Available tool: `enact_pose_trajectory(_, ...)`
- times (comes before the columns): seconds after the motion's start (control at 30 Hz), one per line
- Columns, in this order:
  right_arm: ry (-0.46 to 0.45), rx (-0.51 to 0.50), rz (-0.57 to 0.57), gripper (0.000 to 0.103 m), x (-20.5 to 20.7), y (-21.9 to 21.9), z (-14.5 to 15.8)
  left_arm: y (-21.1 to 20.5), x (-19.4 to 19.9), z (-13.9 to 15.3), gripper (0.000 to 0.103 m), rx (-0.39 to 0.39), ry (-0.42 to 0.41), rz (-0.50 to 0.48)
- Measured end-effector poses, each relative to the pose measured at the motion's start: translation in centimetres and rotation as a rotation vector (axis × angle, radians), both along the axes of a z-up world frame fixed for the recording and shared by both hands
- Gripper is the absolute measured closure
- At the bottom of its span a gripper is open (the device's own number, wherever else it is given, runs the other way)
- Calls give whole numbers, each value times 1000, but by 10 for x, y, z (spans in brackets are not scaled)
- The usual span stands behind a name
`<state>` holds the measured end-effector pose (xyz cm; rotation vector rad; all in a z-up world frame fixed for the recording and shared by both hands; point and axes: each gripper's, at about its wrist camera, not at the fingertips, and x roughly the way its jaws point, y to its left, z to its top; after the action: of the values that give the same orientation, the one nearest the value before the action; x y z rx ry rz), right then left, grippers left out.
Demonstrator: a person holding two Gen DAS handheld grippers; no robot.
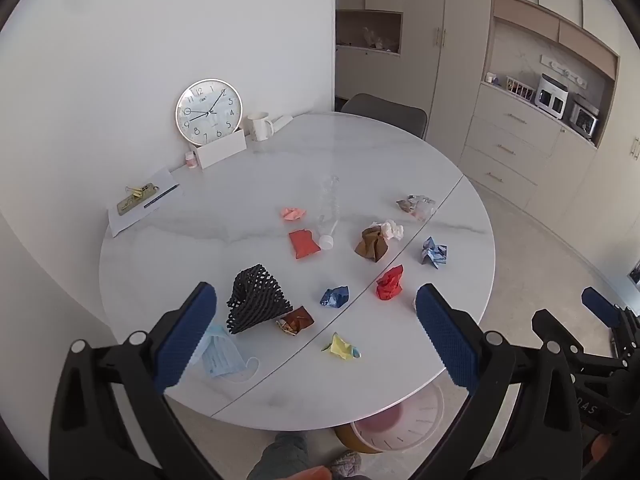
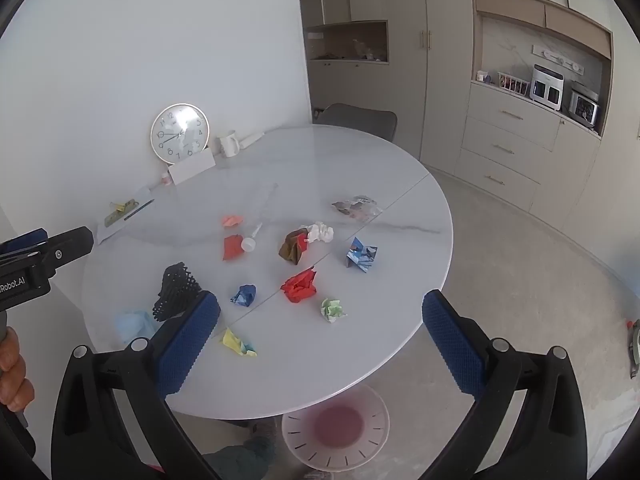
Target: Collect trash
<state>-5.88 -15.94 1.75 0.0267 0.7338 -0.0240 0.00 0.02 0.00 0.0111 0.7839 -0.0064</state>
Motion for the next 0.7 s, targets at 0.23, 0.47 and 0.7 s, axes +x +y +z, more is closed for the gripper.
enact_pose_trajectory(0.23, 4, -8, 8, 2, 5, 4, -1, -1, 7, -4, 7, -1, 36, 3)
enact_pose_trajectory(0.47, 3, -17, 22, 2, 9, 8, 0, 5, 5, -3, 7, -20, 25, 20)
enact_pose_trajectory(0.7, -2, -18, 30, 2, 9, 9, 1, 7, 4, -4, 7, -30, 26, 24)
